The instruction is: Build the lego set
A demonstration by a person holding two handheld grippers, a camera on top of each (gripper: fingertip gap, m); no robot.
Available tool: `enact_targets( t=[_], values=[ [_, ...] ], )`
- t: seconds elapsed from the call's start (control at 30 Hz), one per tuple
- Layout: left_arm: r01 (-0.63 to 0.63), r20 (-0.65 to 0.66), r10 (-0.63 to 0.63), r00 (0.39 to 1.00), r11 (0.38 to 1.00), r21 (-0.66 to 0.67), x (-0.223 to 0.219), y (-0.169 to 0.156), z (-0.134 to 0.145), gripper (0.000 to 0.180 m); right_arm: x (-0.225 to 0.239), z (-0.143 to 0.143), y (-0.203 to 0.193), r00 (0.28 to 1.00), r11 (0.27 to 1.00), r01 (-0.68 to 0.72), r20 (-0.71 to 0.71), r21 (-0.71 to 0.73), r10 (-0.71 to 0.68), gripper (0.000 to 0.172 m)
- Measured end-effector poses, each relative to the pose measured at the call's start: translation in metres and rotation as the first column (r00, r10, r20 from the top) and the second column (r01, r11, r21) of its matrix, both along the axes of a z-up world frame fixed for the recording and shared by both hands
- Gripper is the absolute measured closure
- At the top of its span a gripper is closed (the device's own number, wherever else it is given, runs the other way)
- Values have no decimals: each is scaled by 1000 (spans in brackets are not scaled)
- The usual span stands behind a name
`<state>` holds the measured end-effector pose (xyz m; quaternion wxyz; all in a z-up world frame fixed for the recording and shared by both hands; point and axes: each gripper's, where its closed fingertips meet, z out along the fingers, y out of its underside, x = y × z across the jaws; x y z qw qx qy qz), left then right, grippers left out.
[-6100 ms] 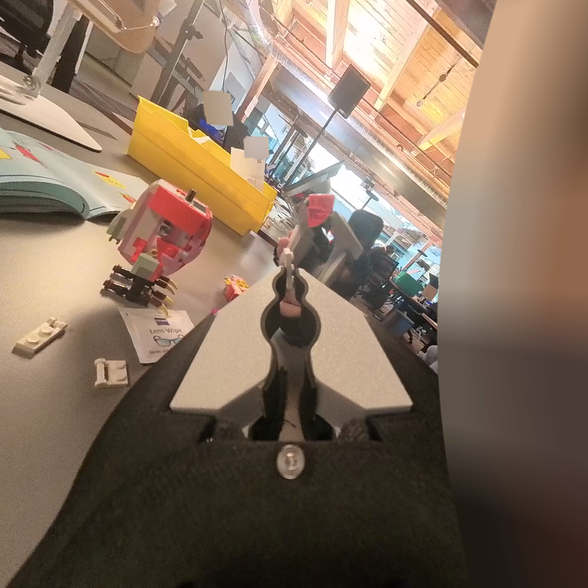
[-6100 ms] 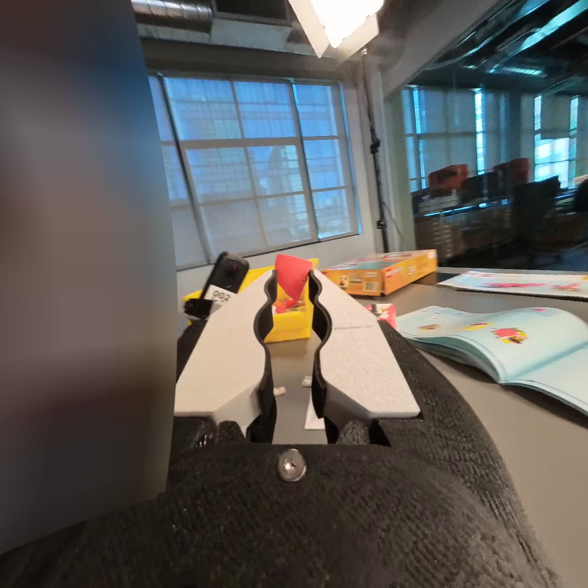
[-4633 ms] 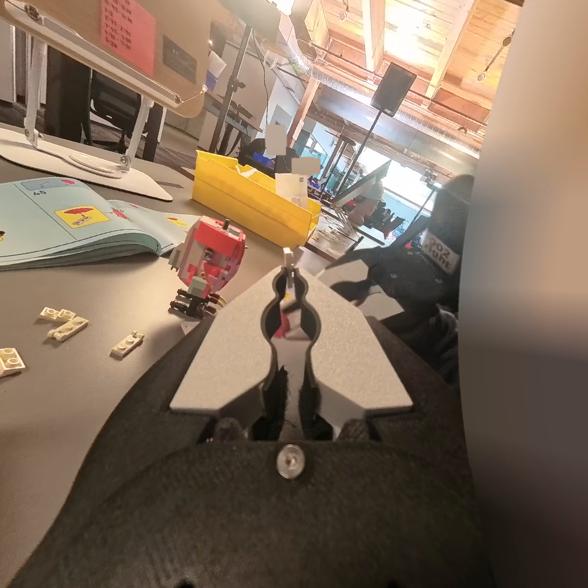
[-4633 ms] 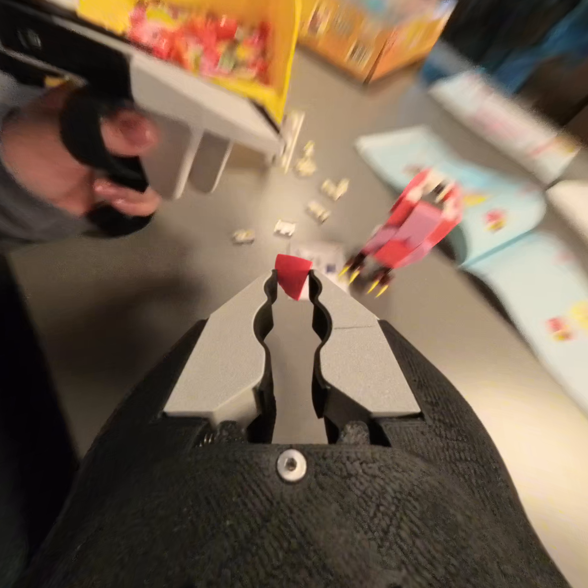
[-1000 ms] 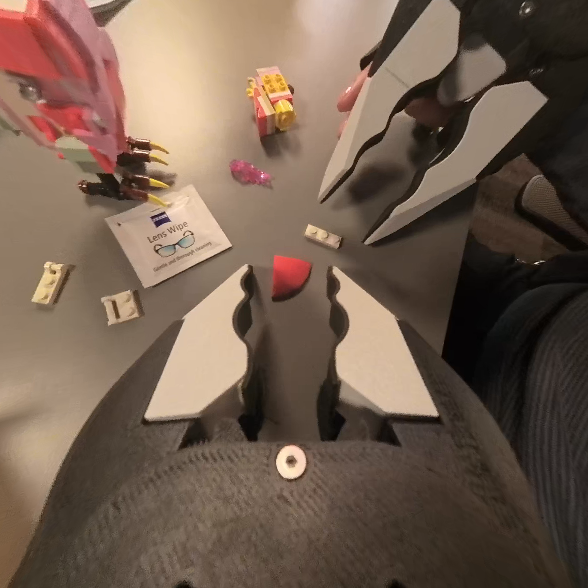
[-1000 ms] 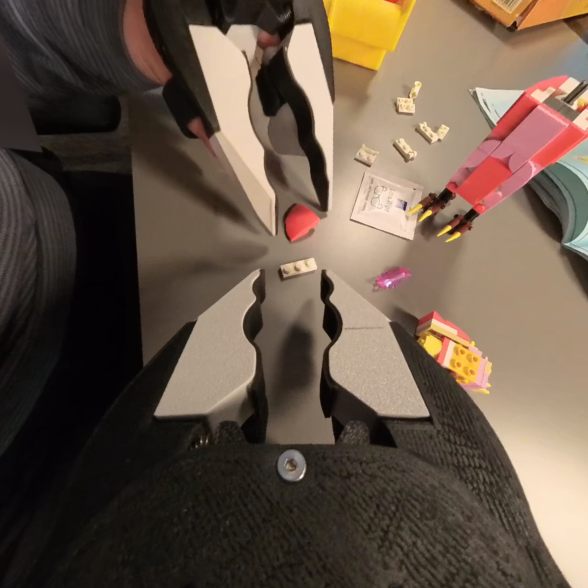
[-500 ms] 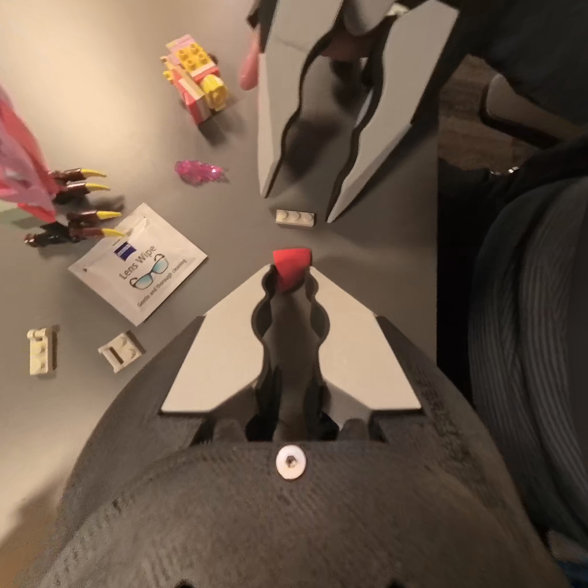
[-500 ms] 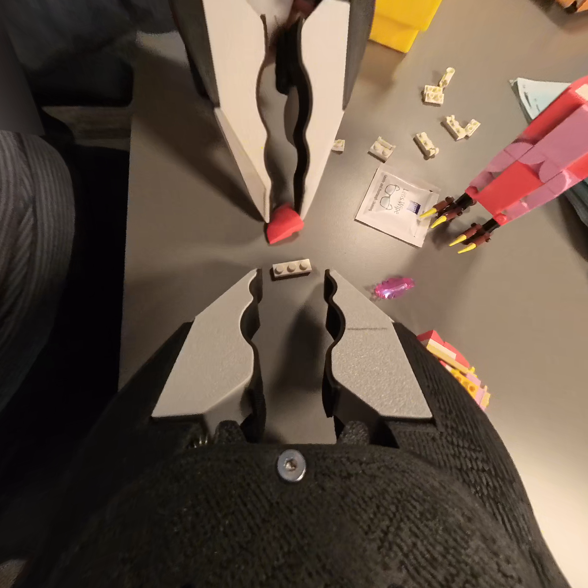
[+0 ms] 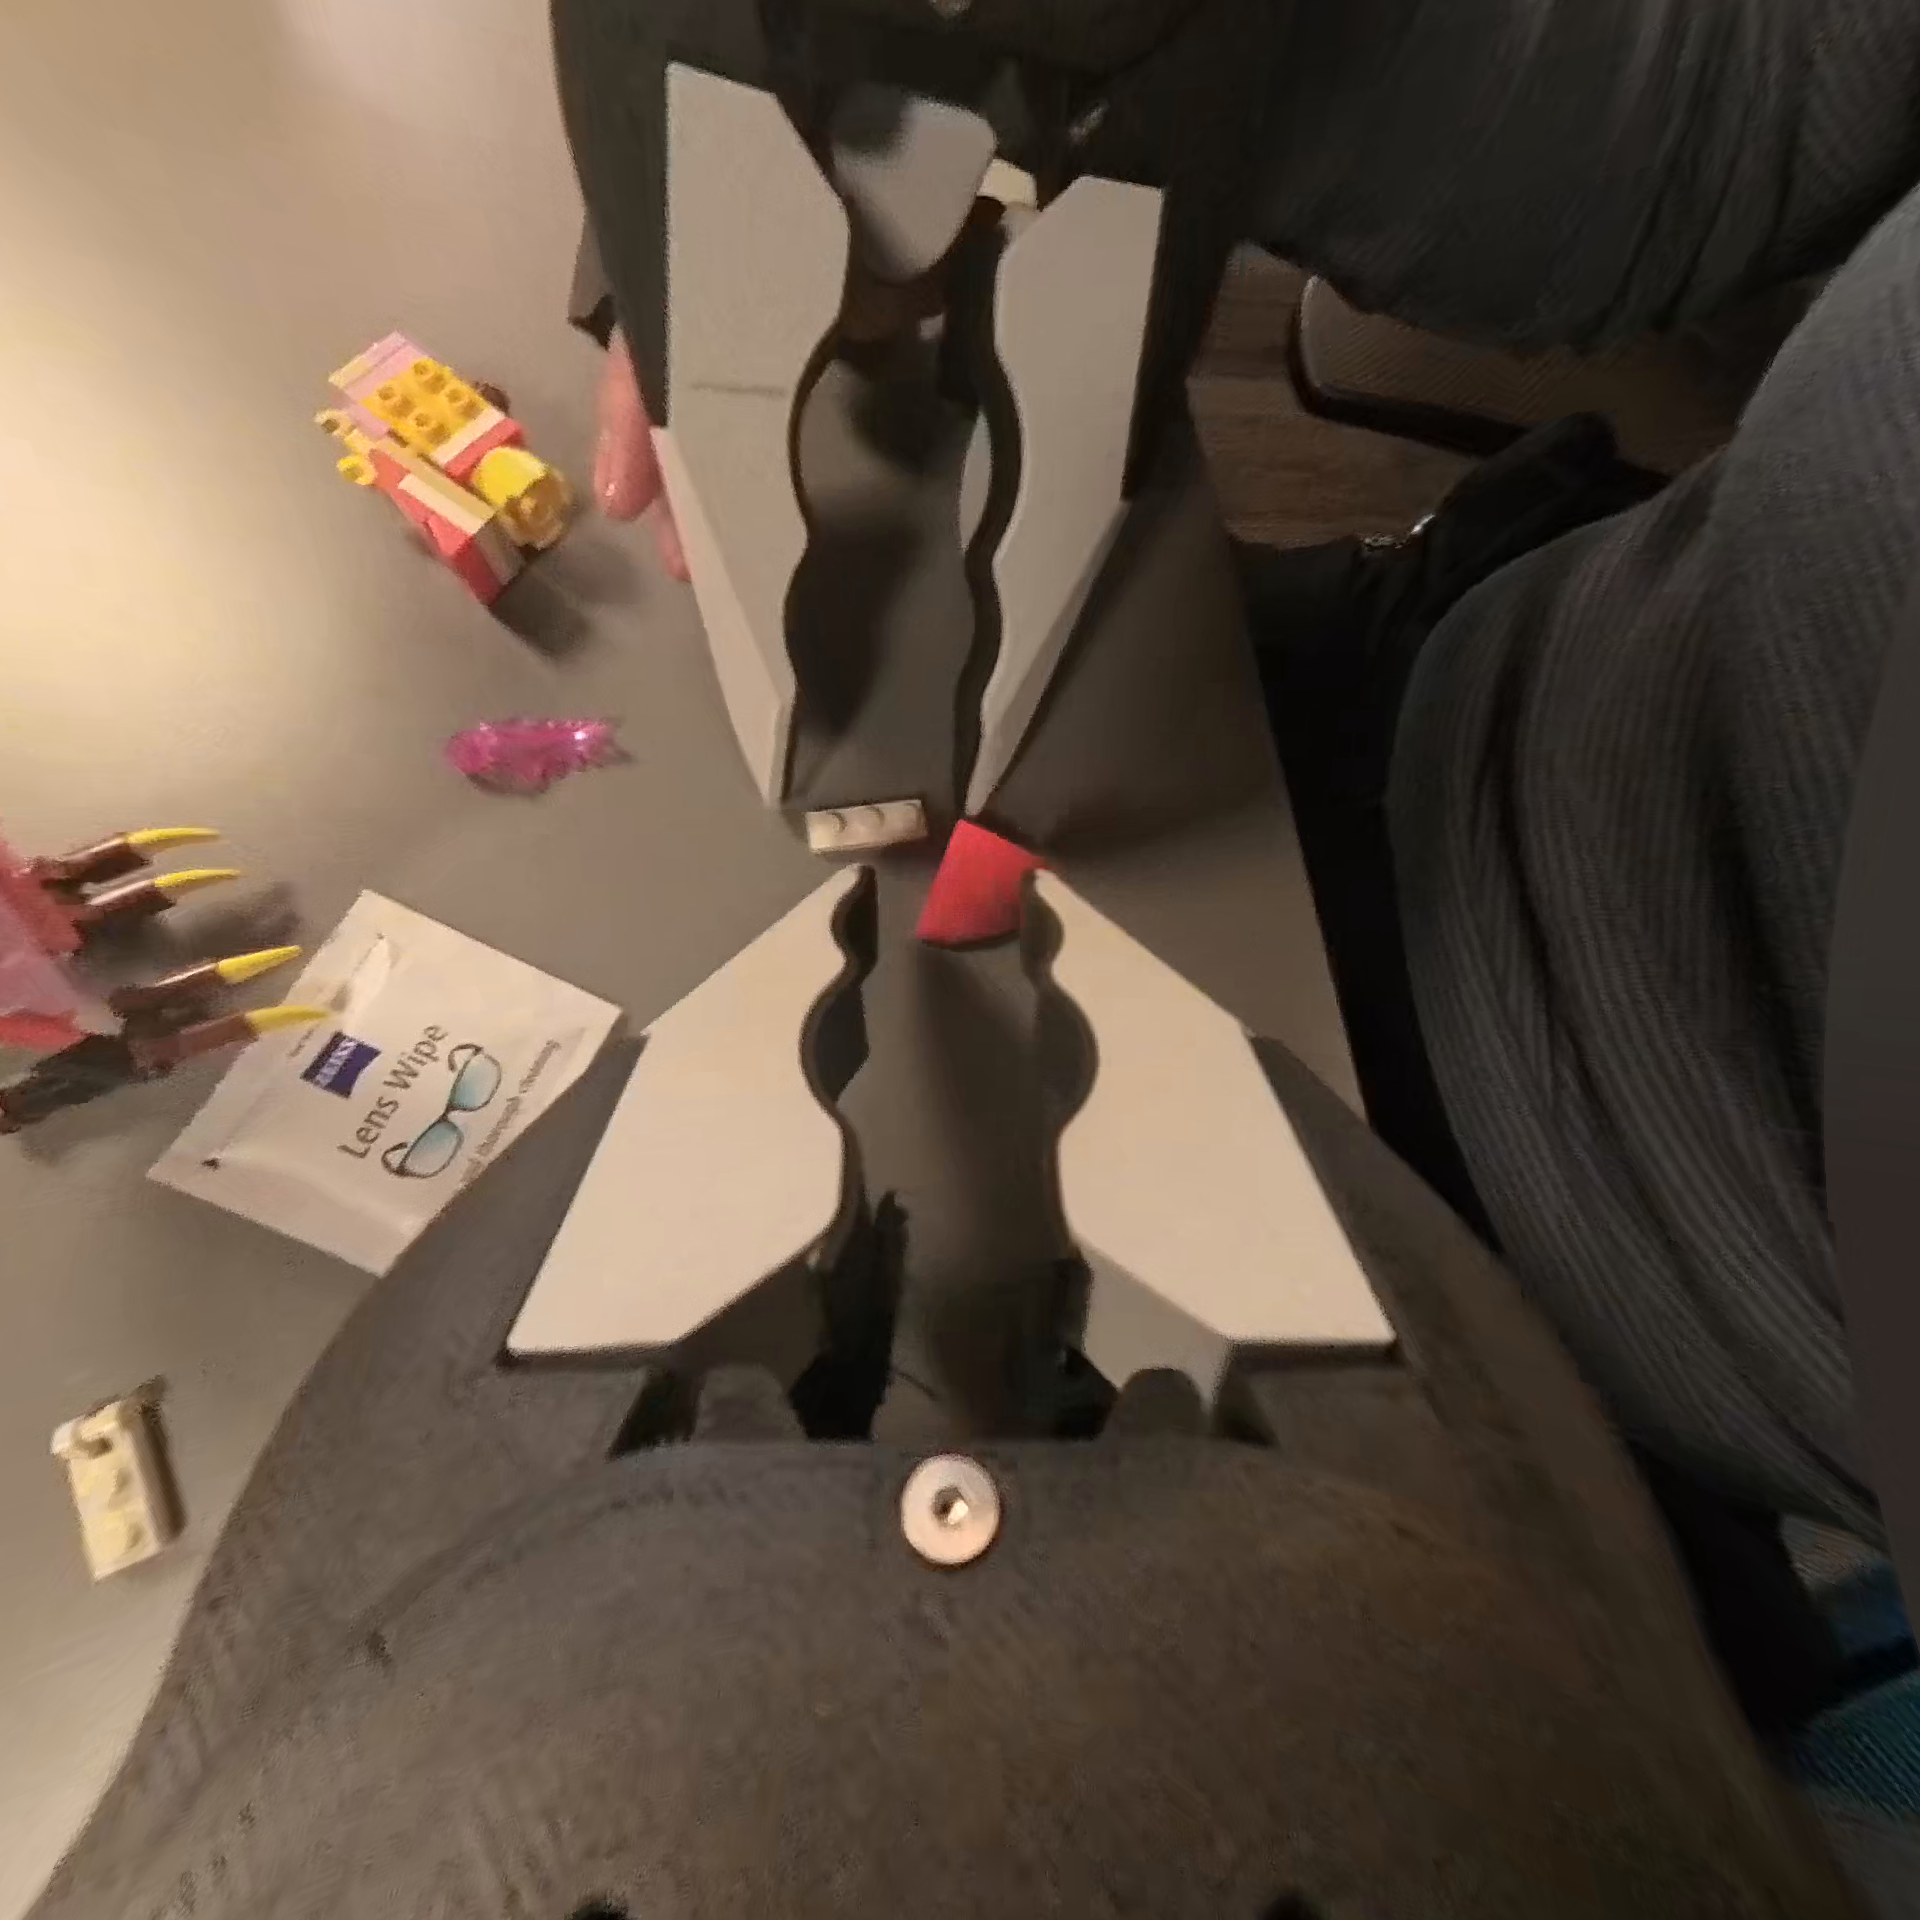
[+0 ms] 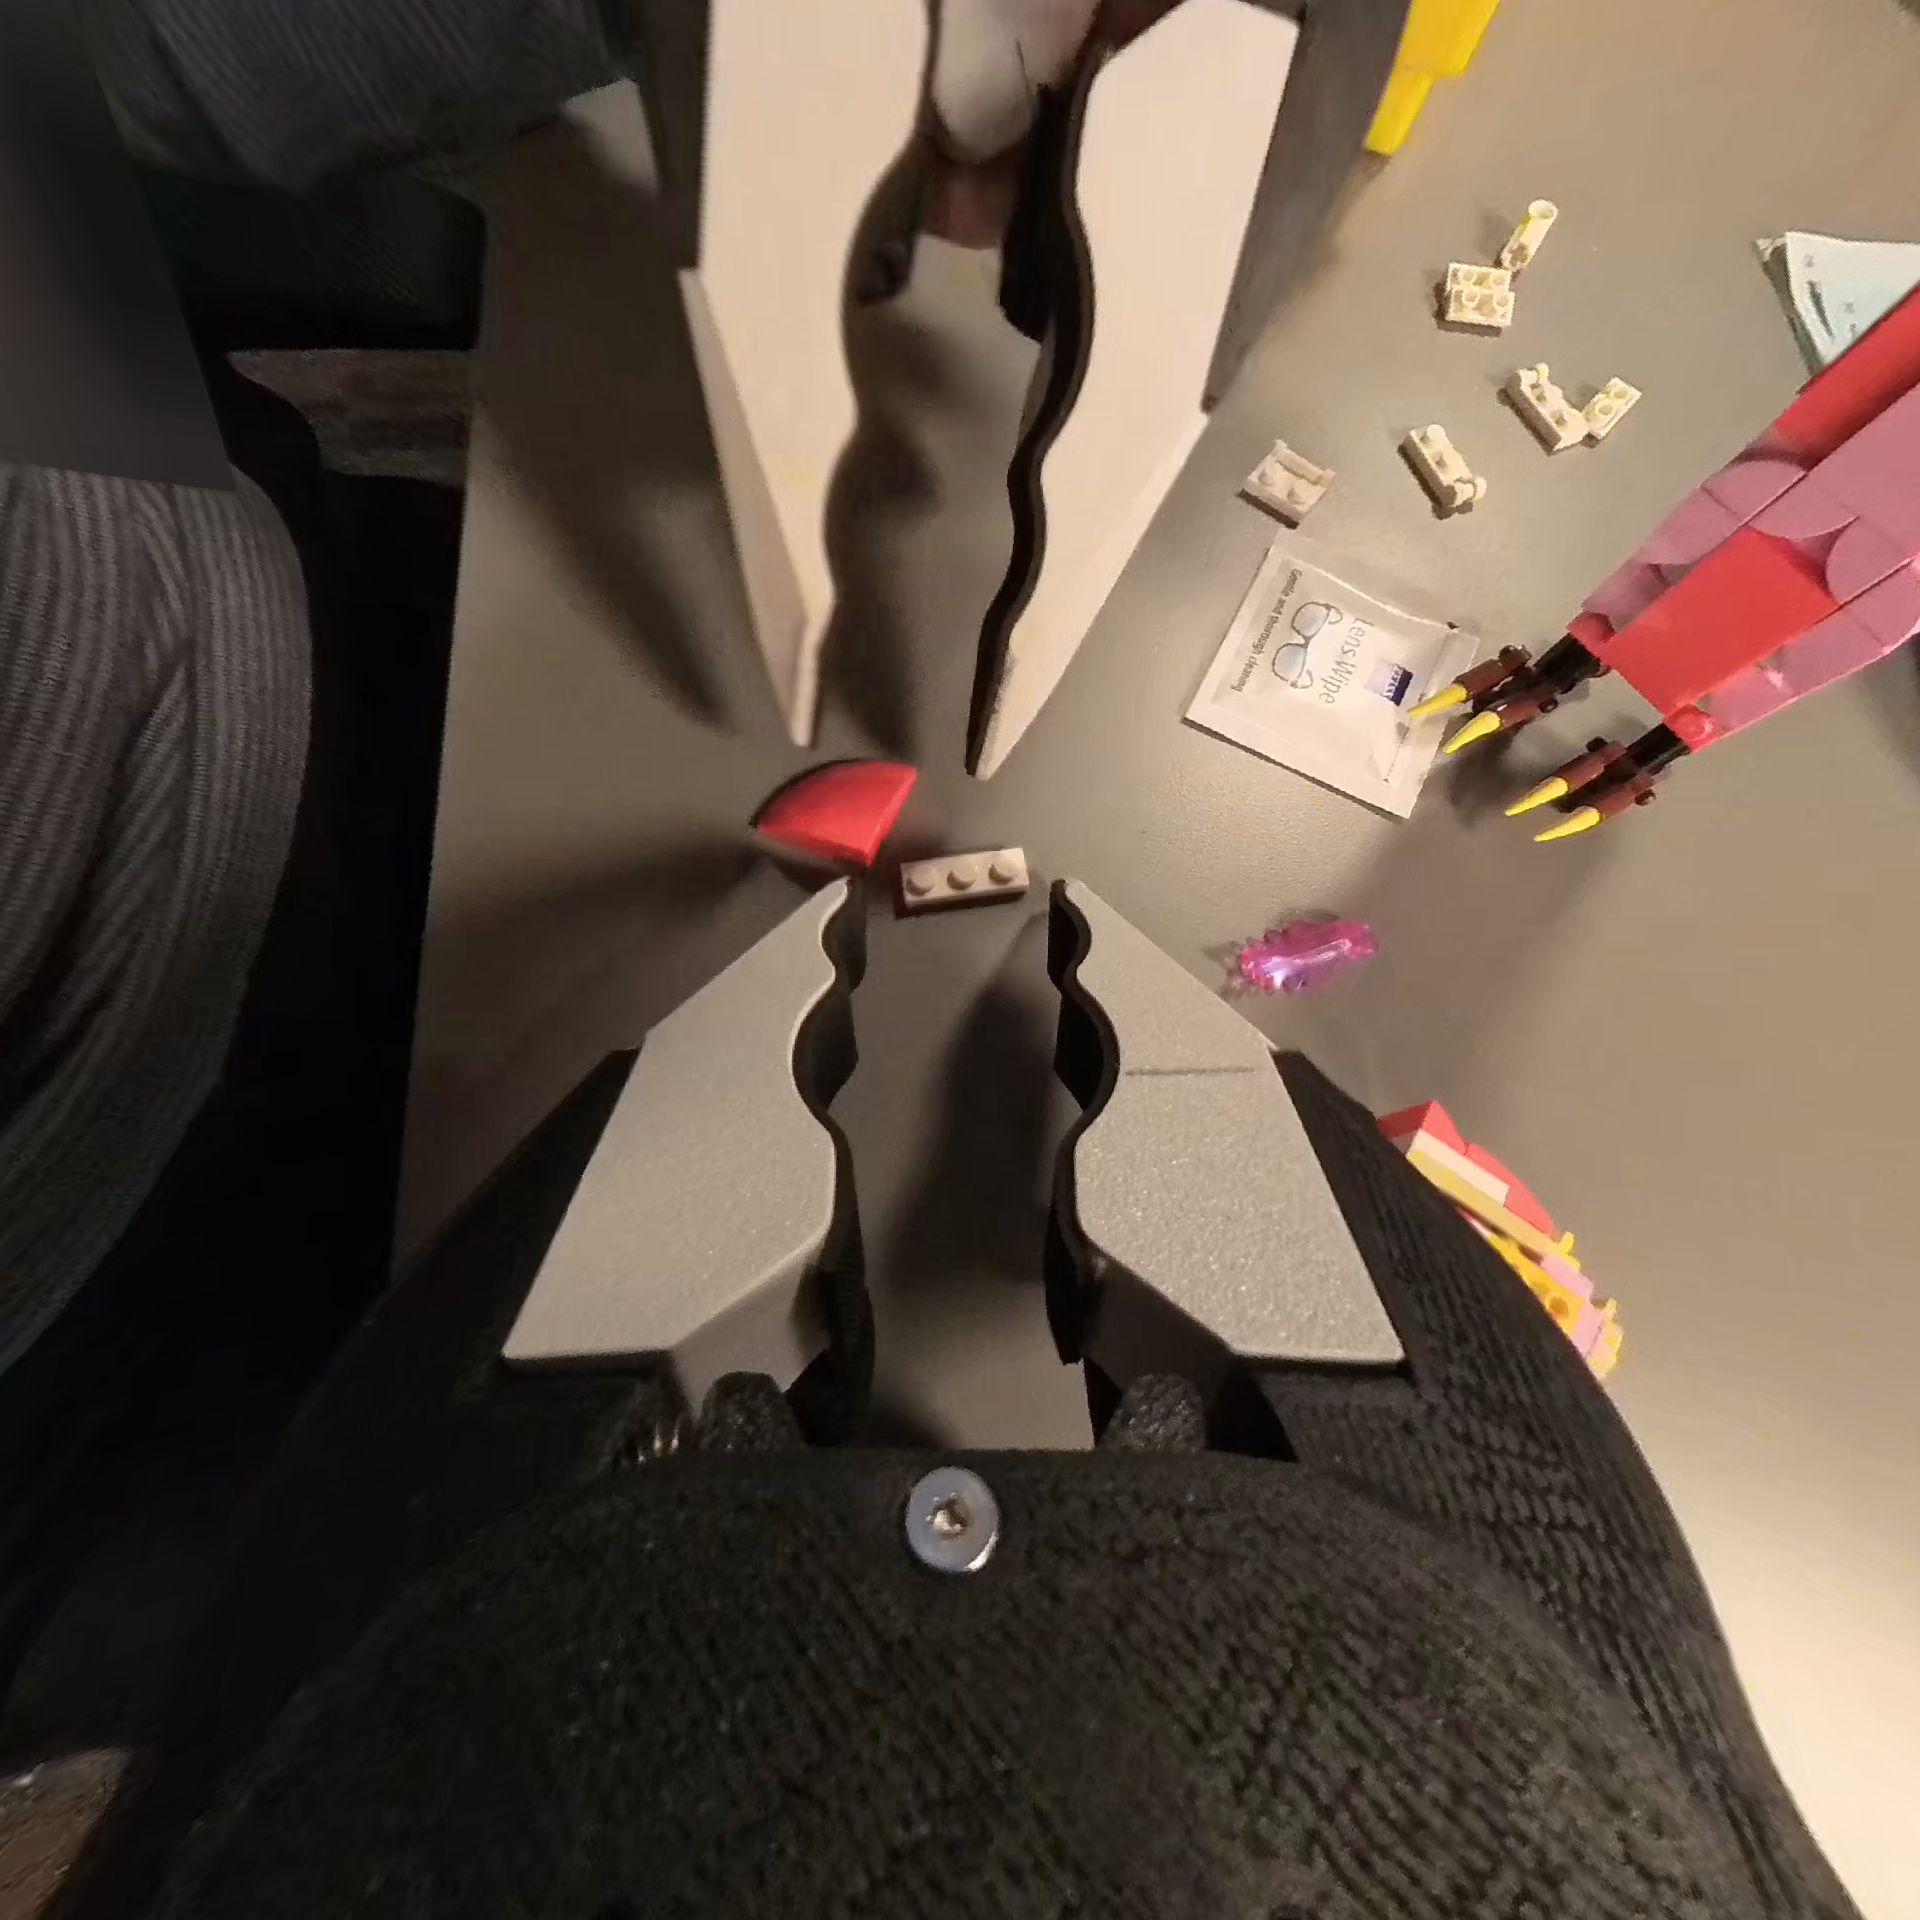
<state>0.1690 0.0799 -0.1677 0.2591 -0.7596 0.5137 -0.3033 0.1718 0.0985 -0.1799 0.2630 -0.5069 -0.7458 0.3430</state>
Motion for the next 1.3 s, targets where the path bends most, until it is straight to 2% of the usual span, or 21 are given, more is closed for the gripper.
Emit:
enact_targets(
  t=[0.13, 0.27, 0.33, 0.43, 0.57, 0.77, 0.87, 1.03, 1.13, 1.3],
  values=[
    [2, -14, -2, 1000, 999, 37, 5, -7, -5, 137, 5, 1, 0, 1000, 999, 28, -14, 17, -27, 137],
    [12, -35, -11, 999, 999, 33, 9, -8, -12, 137, 7, 1, -2, 999, 999, 35, -12, 23, -35, 136],
    [11, -40, -10, 999, 1000, 29, 9, -8, -13, 140, 7, 0, -2, 999, 999, 36, -11, 20, -36, 135],
    [25, -59, -23, 998, 999, 41, 9, -9, -14, 160, 7, 0, -3, 1000, 1000, 27, -2, 2, -27, 134],
    [52, -51, -51, 997, 998, 19, 7, -14, -13, 164, 4, -1, -3, 1000, 1000, 7, 7, -16, -7, 133],
    [26, 62, -27, 998, 1000, 9, 5, -6, 0, 180, 2, -1, -3, 1000, 999, -3, 18, -40, 4, 133],
    [5, 64, -5, 998, 1000, -2, 4, -4, 1, 158, 2, -1, -3, 1000, 999, -6, 18, -40, 7, 132],
    [24, 23, -23, 999, 1000, -6, 8, -13, -5, 138, 3, 3, -1, 1000, 1000, 10, -15, -25, -10, 131],
    [43, -23, -43, 999, 999, 24, 13, -17, -12, 134, 6, 6, 0, 999, 999, 33, -36, -37, -34, 131],
    [50, -67, -45, 997, 995, 82, 19, -17, -14, 142, 13, 12, -2, 995, 997, 61, -74, -50, -65, 131]
  ],
)
